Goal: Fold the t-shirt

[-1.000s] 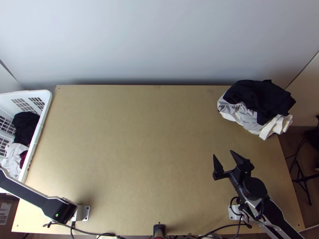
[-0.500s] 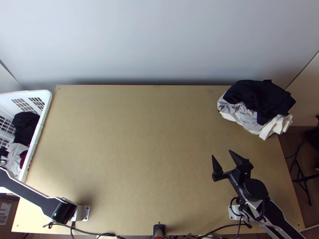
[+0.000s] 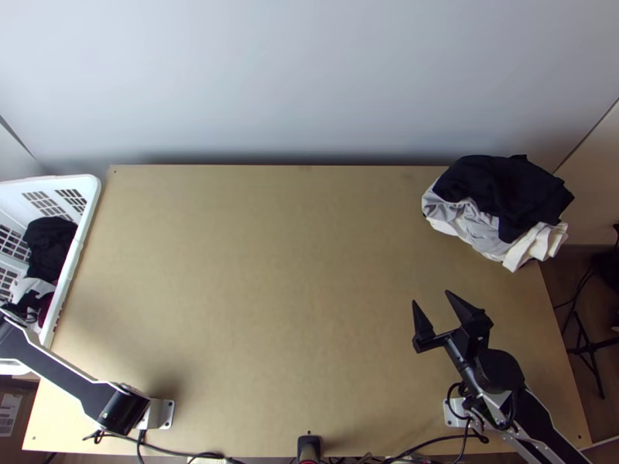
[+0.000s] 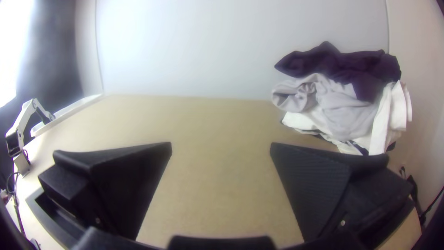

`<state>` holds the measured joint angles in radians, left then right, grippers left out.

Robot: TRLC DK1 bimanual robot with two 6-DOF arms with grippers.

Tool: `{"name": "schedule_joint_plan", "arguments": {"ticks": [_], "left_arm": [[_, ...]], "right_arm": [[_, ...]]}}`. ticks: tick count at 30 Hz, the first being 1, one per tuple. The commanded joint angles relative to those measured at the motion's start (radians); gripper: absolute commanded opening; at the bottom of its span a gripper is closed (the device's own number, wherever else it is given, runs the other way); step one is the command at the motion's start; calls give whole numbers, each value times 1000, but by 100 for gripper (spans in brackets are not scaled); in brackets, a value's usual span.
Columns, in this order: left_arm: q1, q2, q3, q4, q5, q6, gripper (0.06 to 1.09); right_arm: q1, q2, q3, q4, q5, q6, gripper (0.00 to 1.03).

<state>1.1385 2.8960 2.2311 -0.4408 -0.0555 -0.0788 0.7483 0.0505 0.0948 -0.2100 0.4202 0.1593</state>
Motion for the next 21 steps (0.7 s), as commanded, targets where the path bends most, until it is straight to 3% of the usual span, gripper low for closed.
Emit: {"name": "schedule_joint_plan", "arguments": {"ticks": [1, 2, 3, 4, 10, 21], "left_arm": [[1, 22, 1, -12, 5, -81, 61], [3, 22, -1, -15, 5, -101, 51], [4, 9, -16, -7, -15, -122, 20], [4, -1, -27, 7, -33, -125, 9], [10, -100, -34, -26, -24, -191, 10], [9, -472, -34, -263, 221, -314, 10]], "right_arm": [[-6, -9, 0, 1, 0, -1, 99], [-6, -9, 0, 1, 0, -4, 99], [-6, -9, 0, 1, 0, -6, 99], [-6, -9, 0, 1, 0, -6, 99], [-6, -12, 0, 3, 0, -7, 99], [-9, -24, 0, 3, 0, -10, 99]]}}
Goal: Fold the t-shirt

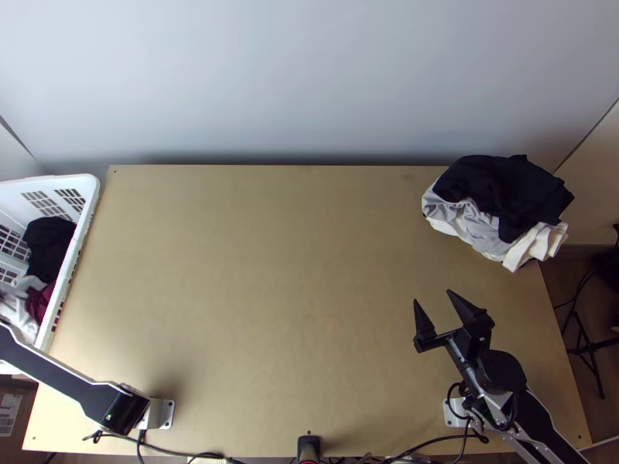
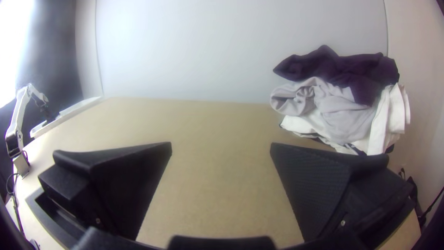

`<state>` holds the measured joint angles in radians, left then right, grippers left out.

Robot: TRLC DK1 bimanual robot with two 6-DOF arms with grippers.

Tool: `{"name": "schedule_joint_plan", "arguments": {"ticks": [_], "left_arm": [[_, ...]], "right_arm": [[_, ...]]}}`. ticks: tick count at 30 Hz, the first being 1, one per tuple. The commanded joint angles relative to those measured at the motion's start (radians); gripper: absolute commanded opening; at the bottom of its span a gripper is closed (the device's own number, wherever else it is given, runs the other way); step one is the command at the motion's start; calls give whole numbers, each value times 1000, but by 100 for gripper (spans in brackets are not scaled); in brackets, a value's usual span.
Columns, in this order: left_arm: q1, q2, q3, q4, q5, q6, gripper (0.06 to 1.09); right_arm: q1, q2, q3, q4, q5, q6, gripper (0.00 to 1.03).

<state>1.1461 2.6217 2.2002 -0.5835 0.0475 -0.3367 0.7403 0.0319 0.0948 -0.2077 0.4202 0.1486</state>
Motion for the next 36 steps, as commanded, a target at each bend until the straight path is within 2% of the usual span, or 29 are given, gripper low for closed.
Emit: {"name": "schedule_joint_plan", "arguments": {"ticks": [1, 7, 13, 20, 22, 24, 27, 30, 36], "left_arm": [[4, -230, -3, -141, 140, -62, 10], [15, -442, -3, -243, 281, -68, 10], [14, -664, -3, -325, 359, -35, 10], [15, -910, -8, -426, 382, 57, 10], [14, -999, -11, -452, 390, 96, 10], [7, -1045, -11, -460, 394, 105, 10], [-8, -1144, -10, -463, 417, 107, 10], [-55, -1235, -11, -469, 417, 108, 10], [-293, -1353, -19, -533, 416, 126, 10]], "right_arm": [[-2, -6, 0, 1, 0, 0, 99], [-10, -33, 2, 10, 2, -12, 99], [-12, -33, 3, 17, 5, -27, 99], [-16, -23, 2, 25, 63, -53, 99], [-22, -9, 2, 27, 161, -66, 99], [-39, -15, 2, 28, 203, -70, 99], [-91, -35, 2, 31, 209, -93, 99], [-91, -36, 3, 70, 210, -172, 99], [-121, -38, 3, 96, 218, -172, 99]]}}
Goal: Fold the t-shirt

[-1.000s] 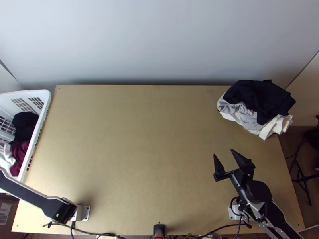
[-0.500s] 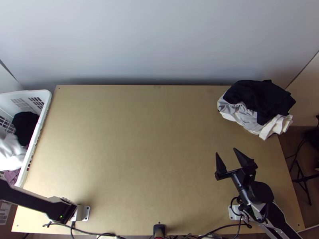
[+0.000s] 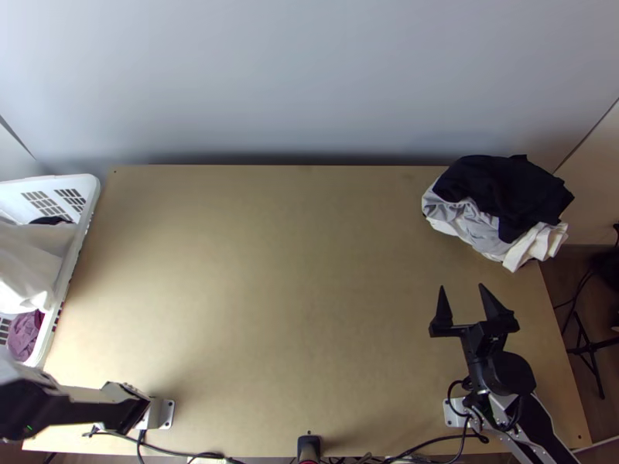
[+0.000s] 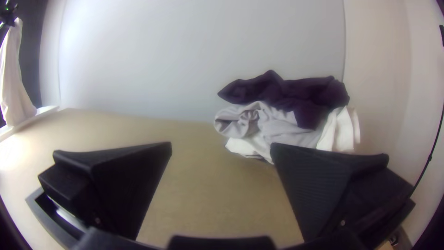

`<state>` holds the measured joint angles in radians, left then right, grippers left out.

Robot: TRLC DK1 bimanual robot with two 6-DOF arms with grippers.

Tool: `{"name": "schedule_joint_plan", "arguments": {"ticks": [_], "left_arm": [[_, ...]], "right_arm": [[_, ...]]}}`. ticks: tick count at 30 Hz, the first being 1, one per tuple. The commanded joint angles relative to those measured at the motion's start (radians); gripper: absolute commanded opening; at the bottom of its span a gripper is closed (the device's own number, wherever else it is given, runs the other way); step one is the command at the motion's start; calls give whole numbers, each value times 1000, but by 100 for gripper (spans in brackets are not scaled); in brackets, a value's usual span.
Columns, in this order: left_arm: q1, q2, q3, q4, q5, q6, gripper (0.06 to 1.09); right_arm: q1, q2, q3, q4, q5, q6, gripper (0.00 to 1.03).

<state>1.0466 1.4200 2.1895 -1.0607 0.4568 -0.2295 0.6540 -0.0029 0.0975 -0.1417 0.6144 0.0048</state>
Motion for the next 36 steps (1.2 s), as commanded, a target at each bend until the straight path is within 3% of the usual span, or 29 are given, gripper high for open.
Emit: {"name": "schedule_joint_plan", "arguments": {"ticks": [1, 8, 11, 13, 15, 17, 20, 27, 31, 36], "left_arm": [[-249, -159, -10, -74, 5, 18, 10], [-586, -170, -37, -145, -86, -62, 10], [-729, -164, -62, -143, -182, -51, 10], [-783, -164, -89, -130, -210, -44, 10], [-843, -164, -119, -111, -234, -45, 10], [-958, -164, -162, -81, -326, -44, 10], [-1039, -164, -223, -48, -353, -22, 10], [-1349, -168, -376, 4, -475, 73, 10], [-1504, -162, -436, 44, -500, 93, 10], [-1669, -141, -528, 99, -501, 98, 10]], "right_arm": [[-44, -3, 1, 31, 24, -28, 99], [-67, -3, 2, 86, 42, -32, 99], [-83, -2, 5, 206, 42, -146, 99], [-82, 0, 11, 203, 44, -210, 95], [-80, 0, 36, 128, 44, -215, 95], [-82, 0, 70, 97, 44, -238, 95], [-76, 49, 154, 21, 44, -252, 95], [-108, 241, 441, -263, 47, -170, 99], [-139, 327, 539, -403, 48, -138, 99], [-206, 339, 574, -446, 48, -75, 99]]}}
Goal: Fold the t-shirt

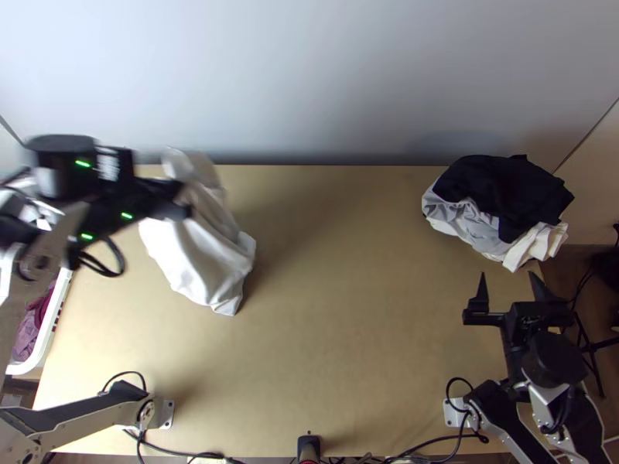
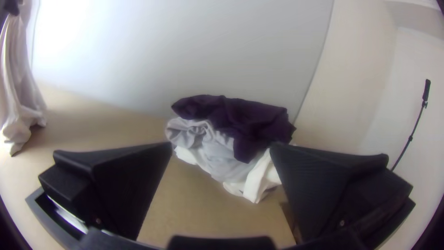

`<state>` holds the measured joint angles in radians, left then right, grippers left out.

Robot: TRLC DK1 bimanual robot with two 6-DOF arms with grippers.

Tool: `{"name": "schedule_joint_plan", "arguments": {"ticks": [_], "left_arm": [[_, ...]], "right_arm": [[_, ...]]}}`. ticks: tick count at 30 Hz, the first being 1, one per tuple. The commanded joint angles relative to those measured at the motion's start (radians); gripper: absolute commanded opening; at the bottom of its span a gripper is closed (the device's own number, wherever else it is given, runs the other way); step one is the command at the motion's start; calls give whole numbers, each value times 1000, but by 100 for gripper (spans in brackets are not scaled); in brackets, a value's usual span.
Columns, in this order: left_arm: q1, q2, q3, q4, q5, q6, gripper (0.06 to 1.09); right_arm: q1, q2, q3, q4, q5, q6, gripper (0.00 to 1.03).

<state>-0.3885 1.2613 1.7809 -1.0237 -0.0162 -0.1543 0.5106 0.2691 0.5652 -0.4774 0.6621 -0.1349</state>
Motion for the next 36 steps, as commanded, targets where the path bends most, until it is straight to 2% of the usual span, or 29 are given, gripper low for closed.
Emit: {"name": "schedule_joint_plan", "arguments": {"ticks": [1, 6, 7, 10, 12, 19, 23, 28, 30, 31, 32, 34, 36], "left_arm": [[-270, 24, -141, 76, -31, 25, 10], [-441, 62, -206, 125, -45, 25, 10], [-475, 75, -207, 131, -50, 27, 10], [-567, 119, -210, 151, -60, 45, 10], [-627, 151, -213, 166, -79, 55, 10], [-820, 294, -207, 221, -83, 68, 10], [-920, 415, -129, 226, -85, 68, 10], [-1000, 566, 64, 205, -85, 64, 10], [-1014, 618, 127, 201, -87, 68, 11], [-1017, 641, 152, 200, -88, 75, 18], [-1015, 658, 169, 198, -96, 78, 30], [-1014, 685, 186, 185, -145, 101, 60], [-1010, 696, 186, 155, -189, 119, 77]], "right_arm": [[-90, 76, 117, -110, 1, 70, 99], [-150, 97, 142, -135, 4, 23, 99], [-150, 91, 144, -144, 5, -17, 99], [-169, 21, 148, -173, 4, -66, 99], [-172, -36, 133, -132, 2, -88, 99], [-188, -31, 151, -178, 1, -88, 99], [-170, -30, 151, -205, -6, -88, 99], [-136, 36, 133, -297, -50, -60, 99], [-123, 30, 125, -311, -107, -45, 98], [-112, 25, 121, -311, -130, -35, 98], [-106, 25, 119, -313, -144, -28, 98], [-93, 33, 114, -311, -180, -12, 98], [-78, 45, 111, -311, -200, 0, 98]]}}
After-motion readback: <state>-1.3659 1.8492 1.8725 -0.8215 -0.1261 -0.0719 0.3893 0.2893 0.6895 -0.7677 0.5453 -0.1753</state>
